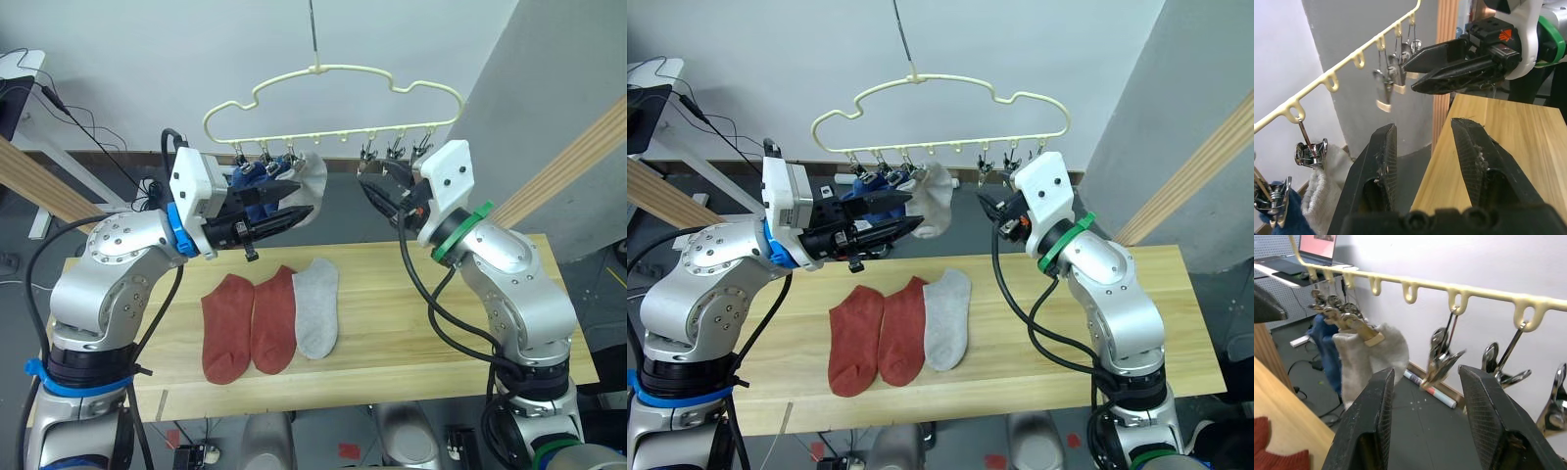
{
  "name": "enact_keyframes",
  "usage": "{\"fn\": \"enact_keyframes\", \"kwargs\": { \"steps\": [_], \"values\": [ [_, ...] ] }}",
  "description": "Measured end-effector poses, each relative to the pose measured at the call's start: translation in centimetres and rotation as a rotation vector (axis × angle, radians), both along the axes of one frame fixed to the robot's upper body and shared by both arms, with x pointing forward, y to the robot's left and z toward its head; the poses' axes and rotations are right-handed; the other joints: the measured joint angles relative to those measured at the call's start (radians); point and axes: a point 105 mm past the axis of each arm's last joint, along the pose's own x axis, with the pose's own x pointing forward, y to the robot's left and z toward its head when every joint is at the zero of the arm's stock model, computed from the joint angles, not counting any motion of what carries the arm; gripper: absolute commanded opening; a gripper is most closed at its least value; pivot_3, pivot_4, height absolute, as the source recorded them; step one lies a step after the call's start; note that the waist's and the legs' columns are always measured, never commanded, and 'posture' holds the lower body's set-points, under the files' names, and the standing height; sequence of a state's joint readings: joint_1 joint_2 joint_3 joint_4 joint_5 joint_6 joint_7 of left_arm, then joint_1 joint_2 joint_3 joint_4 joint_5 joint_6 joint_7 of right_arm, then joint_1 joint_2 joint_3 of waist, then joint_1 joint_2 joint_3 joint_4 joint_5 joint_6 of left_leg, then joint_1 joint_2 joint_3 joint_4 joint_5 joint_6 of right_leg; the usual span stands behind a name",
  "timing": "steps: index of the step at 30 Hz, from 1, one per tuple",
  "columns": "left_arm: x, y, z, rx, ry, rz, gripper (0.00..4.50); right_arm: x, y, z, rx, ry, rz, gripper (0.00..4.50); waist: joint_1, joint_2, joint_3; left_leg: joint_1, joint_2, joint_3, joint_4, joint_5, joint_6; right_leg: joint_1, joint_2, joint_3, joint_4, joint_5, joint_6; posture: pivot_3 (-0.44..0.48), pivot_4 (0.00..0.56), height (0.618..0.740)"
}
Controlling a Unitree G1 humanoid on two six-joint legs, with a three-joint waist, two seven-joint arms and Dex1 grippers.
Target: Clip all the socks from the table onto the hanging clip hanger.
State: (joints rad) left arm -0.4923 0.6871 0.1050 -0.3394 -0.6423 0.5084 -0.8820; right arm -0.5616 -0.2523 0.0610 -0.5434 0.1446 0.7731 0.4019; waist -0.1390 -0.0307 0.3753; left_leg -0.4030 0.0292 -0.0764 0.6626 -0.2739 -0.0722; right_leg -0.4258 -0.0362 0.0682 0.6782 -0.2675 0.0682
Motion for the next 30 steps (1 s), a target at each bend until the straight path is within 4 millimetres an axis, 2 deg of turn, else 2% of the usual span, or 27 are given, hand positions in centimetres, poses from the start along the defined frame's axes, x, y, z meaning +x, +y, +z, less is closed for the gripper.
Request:
{"fn": "enact_keyframes", "kwargs": {
  "steps": [10,30],
  "values": [
    [0.4,0.2,-0.3,0.0,-0.003,0.021,1.94,0.8,0.0,-0.6,0.005,0.031,-0.02,2.14,0.0,0.0,0.0,0.0,0.0,0.0,0.0,0.0,0.0,0.0,0.0,0.0,0.001,0.0,0.0,-0.208,0.295,0.733],
    [0.5,-0.2,-0.8,-0.004,0.01,0.023,1.94,2.2,2.5,-0.2,-0.011,0.008,0.037,2.14,0.0,0.0,-0.001,0.0,0.0,0.0,0.001,0.0,0.0,0.0,0.0,0.0,0.002,0.0,0.0,-0.196,0.295,0.733]
  ]
}}
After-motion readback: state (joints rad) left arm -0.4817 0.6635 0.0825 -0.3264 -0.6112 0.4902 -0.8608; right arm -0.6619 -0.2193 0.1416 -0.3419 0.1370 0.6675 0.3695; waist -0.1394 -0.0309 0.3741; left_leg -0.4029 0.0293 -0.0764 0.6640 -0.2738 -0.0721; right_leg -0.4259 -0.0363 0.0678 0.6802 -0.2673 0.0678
